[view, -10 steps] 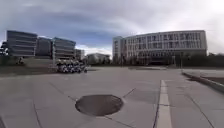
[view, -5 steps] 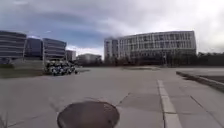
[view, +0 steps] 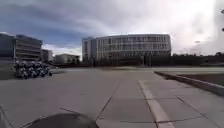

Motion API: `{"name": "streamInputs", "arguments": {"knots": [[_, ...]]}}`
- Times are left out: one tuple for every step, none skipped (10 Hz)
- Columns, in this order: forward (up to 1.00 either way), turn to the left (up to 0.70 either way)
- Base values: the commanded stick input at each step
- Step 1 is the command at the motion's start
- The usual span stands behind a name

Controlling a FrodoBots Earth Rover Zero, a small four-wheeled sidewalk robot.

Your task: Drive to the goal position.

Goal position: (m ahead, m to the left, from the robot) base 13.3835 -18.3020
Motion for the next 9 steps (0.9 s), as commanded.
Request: {"name": "streamInputs", "arguments": {"knots": [[0.70,-0.35],[0.70,-0.34],[0.70,-0.24],[0.70,-0.11],[0.70,0.00],[0.70,0.00],[0.70,0.00],[0.70,0.00],[0.70,0.00]]}}
